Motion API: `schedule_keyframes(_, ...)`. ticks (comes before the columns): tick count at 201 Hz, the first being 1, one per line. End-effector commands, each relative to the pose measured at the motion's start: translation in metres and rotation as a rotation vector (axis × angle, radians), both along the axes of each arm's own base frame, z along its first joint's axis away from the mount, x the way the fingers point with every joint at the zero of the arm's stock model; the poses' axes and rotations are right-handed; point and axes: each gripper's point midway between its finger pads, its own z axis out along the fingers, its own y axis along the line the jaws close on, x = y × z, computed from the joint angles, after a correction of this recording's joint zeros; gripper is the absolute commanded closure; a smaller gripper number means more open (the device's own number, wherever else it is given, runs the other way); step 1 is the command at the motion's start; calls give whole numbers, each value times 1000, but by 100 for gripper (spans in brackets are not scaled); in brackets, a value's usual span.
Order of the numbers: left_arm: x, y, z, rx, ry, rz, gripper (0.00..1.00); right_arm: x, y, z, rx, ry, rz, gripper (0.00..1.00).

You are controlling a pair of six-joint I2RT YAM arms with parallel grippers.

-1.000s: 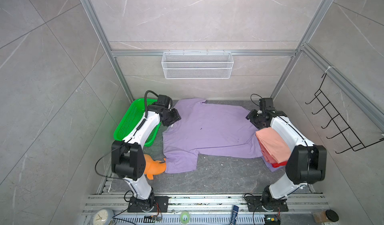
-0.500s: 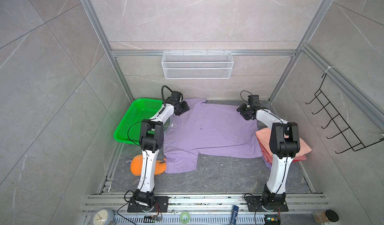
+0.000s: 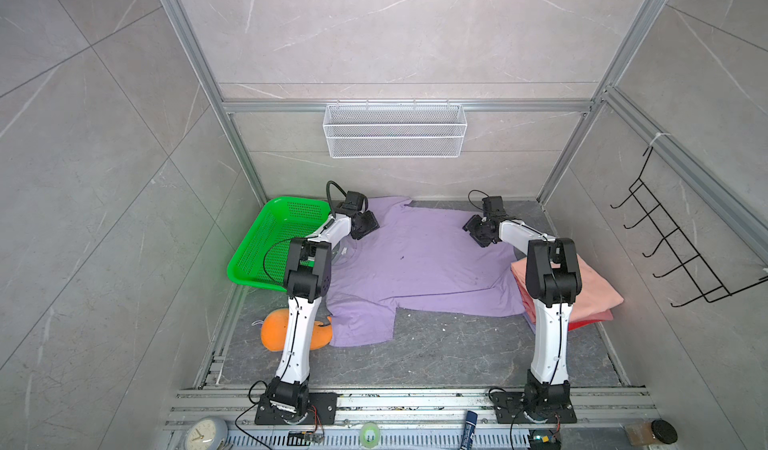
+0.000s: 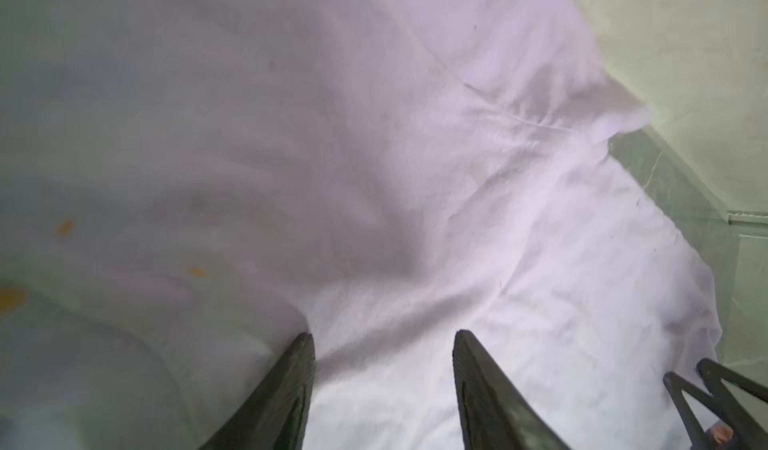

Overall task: Fold and stack the t-shirts
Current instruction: 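Move both open grippers to the shirt's far shoulders and lower onto them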

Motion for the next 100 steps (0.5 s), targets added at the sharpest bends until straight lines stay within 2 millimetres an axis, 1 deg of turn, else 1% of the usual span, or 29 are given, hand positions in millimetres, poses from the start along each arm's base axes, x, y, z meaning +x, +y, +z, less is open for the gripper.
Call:
schedule_keyframes(1, -52, 19, -36, 60, 178, 45, 43, -50, -2, -34, -5, 203, 2, 38)
schedule_keyframes(2, -51, 19, -34, 57, 172, 46, 43, -52, -2, -34, -4, 207, 3, 38)
schedule_keyframes(5, -57, 21, -41, 60, 190, 48, 43, -56, -2, -36, -4, 220, 3, 38)
schedule_keyframes(7, -58, 21, -32, 55, 177, 52, 43, -59, -2, -37, -2, 229, 3, 38)
schedule_keyframes(11, -64, 22, -31, 54, 183, 54, 43, -65, -2, -38, 0, 242, 3, 38)
schedule_keyframes(31, -94, 30, -39, 59, 230, 57, 43, -95, -2, -42, 7, 293, 6, 38)
schedule_keyframes(60, -134, 41, -40, 76, 278, 57, 44, -134, -1, -45, 18, 332, 25, 38)
schedule_keyframes(78, -156, 48, -38, 83, 300, 65, 44, -153, -2, -43, 19, 345, 31, 38)
schedule_keyframes(92, -169, 52, -30, 87, 306, 70, 45, -165, -2, -41, 20, 350, 40, 38)
schedule_keyframes(100, -174, 53, -25, 86, 305, 68, 46, -170, -1, -37, 20, 349, 46, 38)
